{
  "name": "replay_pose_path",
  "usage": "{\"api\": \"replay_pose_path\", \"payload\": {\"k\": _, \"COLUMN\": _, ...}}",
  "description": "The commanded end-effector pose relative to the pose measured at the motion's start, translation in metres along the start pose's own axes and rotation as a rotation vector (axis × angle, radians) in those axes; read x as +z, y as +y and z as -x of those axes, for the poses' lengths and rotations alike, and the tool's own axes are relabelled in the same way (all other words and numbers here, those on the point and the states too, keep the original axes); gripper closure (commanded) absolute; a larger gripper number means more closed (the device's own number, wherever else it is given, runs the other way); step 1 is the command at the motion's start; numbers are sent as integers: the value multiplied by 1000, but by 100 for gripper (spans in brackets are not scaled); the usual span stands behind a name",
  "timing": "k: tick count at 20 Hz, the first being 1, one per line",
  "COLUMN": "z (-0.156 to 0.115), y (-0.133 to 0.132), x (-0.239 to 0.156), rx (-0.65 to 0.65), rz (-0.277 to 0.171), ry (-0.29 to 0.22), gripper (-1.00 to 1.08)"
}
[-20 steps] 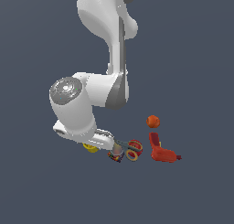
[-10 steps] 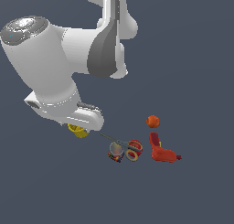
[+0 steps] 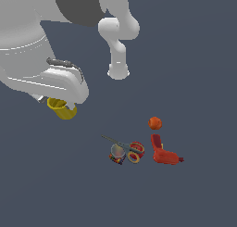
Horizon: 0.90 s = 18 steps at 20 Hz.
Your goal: Pick up a designated object from a clutter of objects.
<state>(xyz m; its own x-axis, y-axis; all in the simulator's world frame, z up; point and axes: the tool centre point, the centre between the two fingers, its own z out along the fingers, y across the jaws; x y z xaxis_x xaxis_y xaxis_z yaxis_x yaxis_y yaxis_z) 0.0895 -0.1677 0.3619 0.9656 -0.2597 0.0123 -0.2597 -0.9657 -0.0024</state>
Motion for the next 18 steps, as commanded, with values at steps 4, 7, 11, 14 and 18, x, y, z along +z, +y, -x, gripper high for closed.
{"api": "replay_pose_path", "payload": {"k": 4, "z": 2, "y": 14, "x": -48, "rx": -1, "rz": 1, "ry": -6, "gripper": 108}}
{"api": "replay_pose_path", "payload": {"k": 7, "z": 1, "y": 19, "x": -66, "rx": -1, "rz": 2, "ry": -8, "gripper": 108}}
{"api": "replay_pose_path", "payload": {"k": 11, "z": 1, "y": 24, "x": -83, "rx": -1, "rz": 2, "ry": -10, "gripper": 108}}
{"api": "replay_pose_path", "payload": {"k": 14, "z": 0, "y": 26, "x": -91, "rx": -2, "rz": 2, "ry": -11, "gripper": 108}}
{"api": "replay_pose_path", "payload": {"k": 18, "z": 0, "y": 27, "x": -96, "rx": -2, "rz": 2, "ry": -12, "gripper": 108}}
